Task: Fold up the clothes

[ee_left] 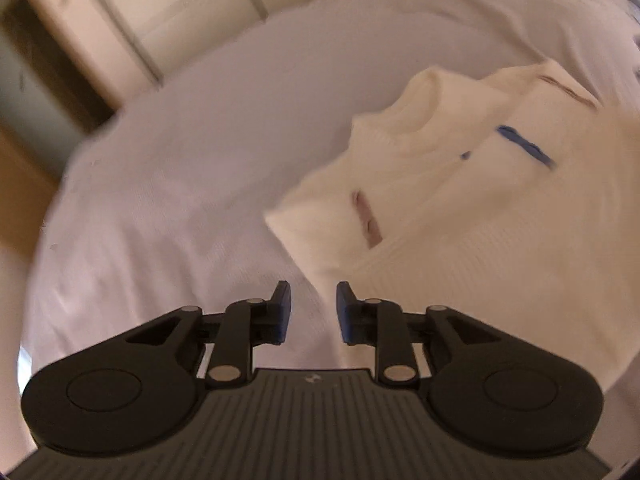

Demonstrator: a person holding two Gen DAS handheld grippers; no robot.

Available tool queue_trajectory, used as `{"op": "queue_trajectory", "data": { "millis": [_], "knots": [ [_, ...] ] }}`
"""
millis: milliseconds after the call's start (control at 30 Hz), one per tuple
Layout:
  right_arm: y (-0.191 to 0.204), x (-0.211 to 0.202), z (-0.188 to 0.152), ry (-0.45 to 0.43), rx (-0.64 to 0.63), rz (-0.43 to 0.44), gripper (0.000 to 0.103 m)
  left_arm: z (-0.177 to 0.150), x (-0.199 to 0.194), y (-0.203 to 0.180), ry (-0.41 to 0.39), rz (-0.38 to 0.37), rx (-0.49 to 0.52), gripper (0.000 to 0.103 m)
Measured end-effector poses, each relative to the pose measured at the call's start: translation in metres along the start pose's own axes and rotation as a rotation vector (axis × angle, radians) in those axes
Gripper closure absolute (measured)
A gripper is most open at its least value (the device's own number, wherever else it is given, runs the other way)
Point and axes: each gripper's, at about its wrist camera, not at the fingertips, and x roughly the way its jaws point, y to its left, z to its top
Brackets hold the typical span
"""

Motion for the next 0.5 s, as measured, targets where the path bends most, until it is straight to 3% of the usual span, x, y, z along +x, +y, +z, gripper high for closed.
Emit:
{"op": "queue_trajectory", "data": {
  "millis": [200,300,500],
  "knots": [
    [-0.054,0.013,-0.024,0.127,0.463,0.311,0.057,-0.026,0.008,0.046,0.124,-0.213,-0.347,0.073],
    [-0.064,0.029,-0.037,0.157,0.598,0.411,0.056,-0.040,0.015,0.058,0.163,-0.303,-0.498,0.067],
    [-0.085,0.060,-0.063,0.217,0.865,0.610,0.055,-0.042,0.049,0.055,0.219,-0.319,-0.602,0.064]
  ]
}}
